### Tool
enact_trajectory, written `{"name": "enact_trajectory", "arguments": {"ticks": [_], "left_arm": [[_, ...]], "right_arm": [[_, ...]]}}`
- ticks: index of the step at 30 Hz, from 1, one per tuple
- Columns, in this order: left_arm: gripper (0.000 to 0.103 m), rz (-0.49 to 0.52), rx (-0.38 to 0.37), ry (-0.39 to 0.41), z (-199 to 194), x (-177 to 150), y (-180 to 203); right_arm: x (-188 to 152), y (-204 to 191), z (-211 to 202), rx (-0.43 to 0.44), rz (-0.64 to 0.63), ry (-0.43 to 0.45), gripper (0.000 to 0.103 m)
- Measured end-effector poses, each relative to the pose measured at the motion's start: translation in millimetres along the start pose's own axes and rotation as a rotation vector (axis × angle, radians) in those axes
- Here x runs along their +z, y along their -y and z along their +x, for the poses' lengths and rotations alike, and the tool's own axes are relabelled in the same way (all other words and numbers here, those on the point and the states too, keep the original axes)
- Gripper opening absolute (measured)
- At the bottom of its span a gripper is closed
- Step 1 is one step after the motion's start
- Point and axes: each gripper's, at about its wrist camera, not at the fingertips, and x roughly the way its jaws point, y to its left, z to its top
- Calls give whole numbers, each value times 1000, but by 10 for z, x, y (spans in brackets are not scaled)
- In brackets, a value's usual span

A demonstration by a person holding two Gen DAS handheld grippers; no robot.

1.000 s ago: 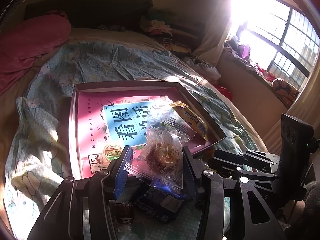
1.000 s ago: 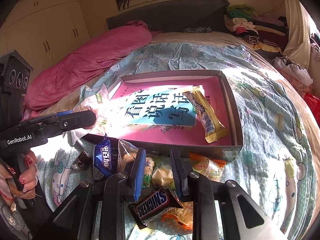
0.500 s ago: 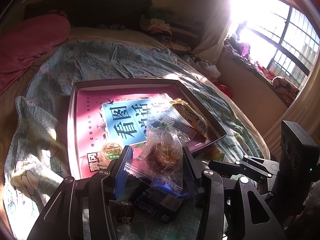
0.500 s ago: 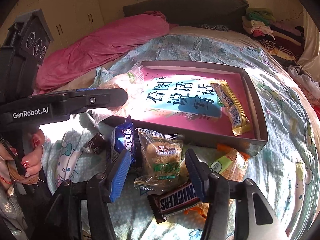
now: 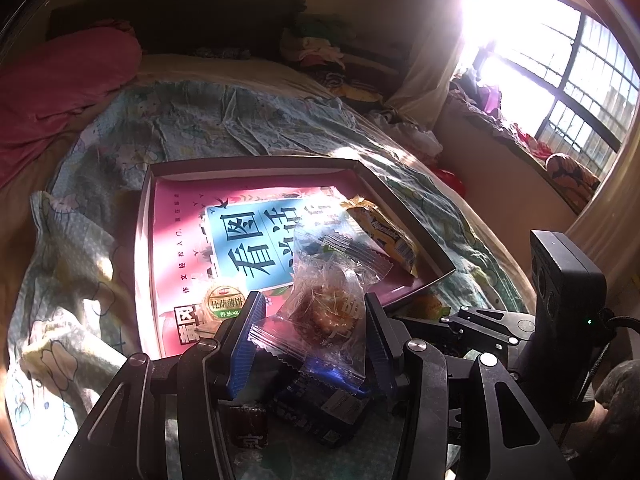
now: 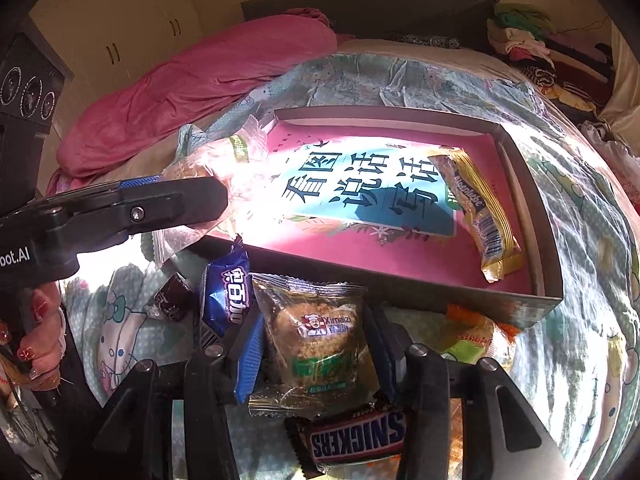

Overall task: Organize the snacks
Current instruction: 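Grasp the wrapped green-label cookie packet with the right tool while the left tool holds the bread bag, then lift both held snacks toward the pink tray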

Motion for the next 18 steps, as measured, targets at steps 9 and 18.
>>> {"name": "enact_trajectory", "arguments": {"ticks": [9, 18], "left_arm": [[51, -14, 9, 11, 0, 31, -41], [51, -27, 45, 19, 39, 62, -101]], "right_arm": [[53, 98, -213, 50, 64, 77, 44], [305, 228, -408, 34, 105, 173, 44]]}}
